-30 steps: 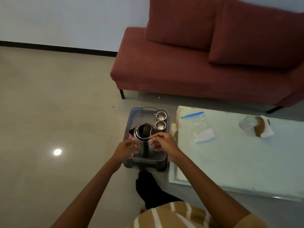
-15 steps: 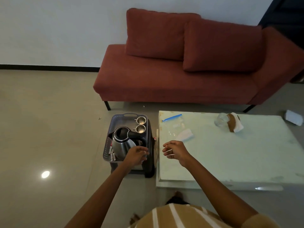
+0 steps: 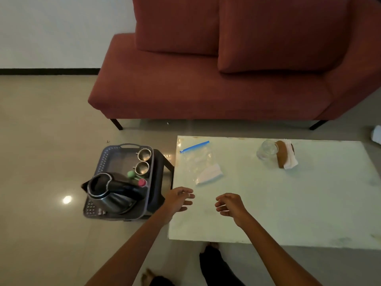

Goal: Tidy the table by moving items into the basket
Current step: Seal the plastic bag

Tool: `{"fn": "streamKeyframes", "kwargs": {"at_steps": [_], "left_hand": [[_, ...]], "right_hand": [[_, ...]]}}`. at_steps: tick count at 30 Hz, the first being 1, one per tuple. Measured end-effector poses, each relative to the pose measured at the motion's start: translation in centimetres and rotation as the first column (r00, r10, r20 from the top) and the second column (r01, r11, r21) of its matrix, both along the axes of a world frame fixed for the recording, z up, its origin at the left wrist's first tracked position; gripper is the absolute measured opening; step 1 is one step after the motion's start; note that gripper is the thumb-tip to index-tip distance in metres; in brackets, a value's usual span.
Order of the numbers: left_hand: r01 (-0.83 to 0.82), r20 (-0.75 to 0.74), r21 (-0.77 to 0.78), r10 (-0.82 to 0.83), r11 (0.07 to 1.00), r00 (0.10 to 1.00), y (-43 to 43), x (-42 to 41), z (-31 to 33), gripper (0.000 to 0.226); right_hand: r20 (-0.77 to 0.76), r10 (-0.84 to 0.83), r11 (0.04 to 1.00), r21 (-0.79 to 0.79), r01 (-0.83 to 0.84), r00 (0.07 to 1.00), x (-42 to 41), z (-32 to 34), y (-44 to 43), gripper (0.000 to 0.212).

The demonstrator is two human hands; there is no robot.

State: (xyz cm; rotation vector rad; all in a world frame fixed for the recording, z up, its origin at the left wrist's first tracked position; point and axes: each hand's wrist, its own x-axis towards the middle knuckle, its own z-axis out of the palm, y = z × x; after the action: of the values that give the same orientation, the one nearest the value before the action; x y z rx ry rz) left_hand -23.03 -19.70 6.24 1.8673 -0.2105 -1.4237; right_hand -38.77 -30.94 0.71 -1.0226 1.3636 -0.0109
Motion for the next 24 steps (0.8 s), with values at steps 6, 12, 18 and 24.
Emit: {"fn": "streamKeyframes", "kwargs": {"at_steps": [6,12,18,24], "left_hand": [[-0.073,-0.015,0.029,0.074,0.997,0.997,-6.0,-0.1,-5.0,0.017],[-0.169,-0.001,0.04,0.169,0.985,0.986,-7.2,0.0,-8.3,0.018],[-0.219,-0.02,0.069,0.22,0.973,0.975,-4.9,0.3,-10.7,0.017],[-0.248,0.035,0.059,0.247,0.967,0.968,-4.8,1.3,-8.5,0.019]], "right_hand": [[-0.149,0.004,0.997,-0.071,-0.015,0.989,2.2,-8.9,-8.7,0.01],[-0.328,0.118,0.949,-0.242,-0.204,0.937,5.6,-17.7,-14.0,0.042],[-0.339,0.129,0.952,-0.22,-0.211,0.932,8.7,-21.7,-15.7,0.048],[-0.135,0.09,0.989,-0.102,-0.105,0.987,10.1,-19.5,-15.0,0.019]]}}
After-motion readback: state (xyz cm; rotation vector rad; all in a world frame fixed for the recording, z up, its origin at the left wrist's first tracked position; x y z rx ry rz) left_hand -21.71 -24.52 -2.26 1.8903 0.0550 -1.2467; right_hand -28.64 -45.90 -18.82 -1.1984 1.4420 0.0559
